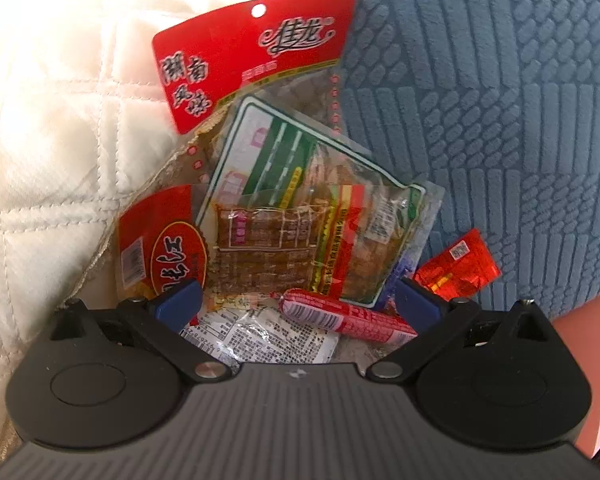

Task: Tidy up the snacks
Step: 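Lower the left tool onto the snack pile and open its fingers, then close the left tool on the spicy strip and peanut packets, then lift the held packets with the left tool and carry them over the pink box, then open the left tool to drop the packets into the pink box, then move the left tool back toward the snack pile on the tray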

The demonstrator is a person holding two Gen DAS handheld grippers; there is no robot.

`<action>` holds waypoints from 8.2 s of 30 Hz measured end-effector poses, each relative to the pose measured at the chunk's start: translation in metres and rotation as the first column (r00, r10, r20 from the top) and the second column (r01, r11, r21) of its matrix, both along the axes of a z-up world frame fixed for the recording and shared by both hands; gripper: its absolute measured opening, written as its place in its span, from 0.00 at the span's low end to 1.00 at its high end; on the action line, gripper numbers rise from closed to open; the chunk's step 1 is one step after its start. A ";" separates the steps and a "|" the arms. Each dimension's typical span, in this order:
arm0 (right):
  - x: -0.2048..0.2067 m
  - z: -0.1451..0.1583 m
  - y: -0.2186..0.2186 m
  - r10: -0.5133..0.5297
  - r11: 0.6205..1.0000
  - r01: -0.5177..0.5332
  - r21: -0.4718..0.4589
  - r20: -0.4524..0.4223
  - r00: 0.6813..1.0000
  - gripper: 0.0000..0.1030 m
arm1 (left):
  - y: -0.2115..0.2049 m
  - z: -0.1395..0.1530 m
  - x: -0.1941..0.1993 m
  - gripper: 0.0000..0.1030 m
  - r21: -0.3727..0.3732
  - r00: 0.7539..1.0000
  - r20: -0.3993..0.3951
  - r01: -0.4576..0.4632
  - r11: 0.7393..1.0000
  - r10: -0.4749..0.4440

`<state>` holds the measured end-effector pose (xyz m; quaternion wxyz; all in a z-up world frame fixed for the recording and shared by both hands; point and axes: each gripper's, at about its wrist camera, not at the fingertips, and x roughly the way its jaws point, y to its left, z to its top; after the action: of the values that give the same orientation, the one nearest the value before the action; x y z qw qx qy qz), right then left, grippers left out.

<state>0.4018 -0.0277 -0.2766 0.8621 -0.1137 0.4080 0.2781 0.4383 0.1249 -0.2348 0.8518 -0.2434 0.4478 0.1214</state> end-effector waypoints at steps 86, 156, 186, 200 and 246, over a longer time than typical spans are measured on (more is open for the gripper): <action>-0.091 0.044 -0.062 -0.190 0.982 0.190 0.012 0.096 0.977 0.30 | -0.058 0.049 -0.121 0.55 0.075 0.972 0.197 0.118 0.990 -0.131; -0.194 0.156 -0.217 -0.451 0.892 0.440 0.104 0.288 0.845 0.13 | -0.172 0.133 -0.210 0.56 0.023 0.892 0.289 0.356 0.934 -0.348; -0.176 0.104 -0.302 -0.574 0.819 0.569 0.081 0.144 0.806 0.13 | -0.336 0.079 -0.148 0.56 -0.040 0.777 0.114 0.626 0.779 -0.619; -0.174 0.103 -0.310 -0.586 0.810 0.576 0.108 0.147 0.797 0.13 | -0.324 0.103 -0.165 0.77 0.047 0.776 0.188 0.605 0.795 -0.602; -0.253 0.165 -0.179 -0.380 0.904 0.300 0.306 0.251 0.890 0.15 | -0.157 0.165 -0.306 0.77 0.246 0.806 0.467 0.277 0.929 -0.365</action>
<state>0.1488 -0.2070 -0.1116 0.9574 0.0322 0.2439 0.1514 0.1328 -0.0324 -0.0698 0.9642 -0.1152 0.2322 -0.0560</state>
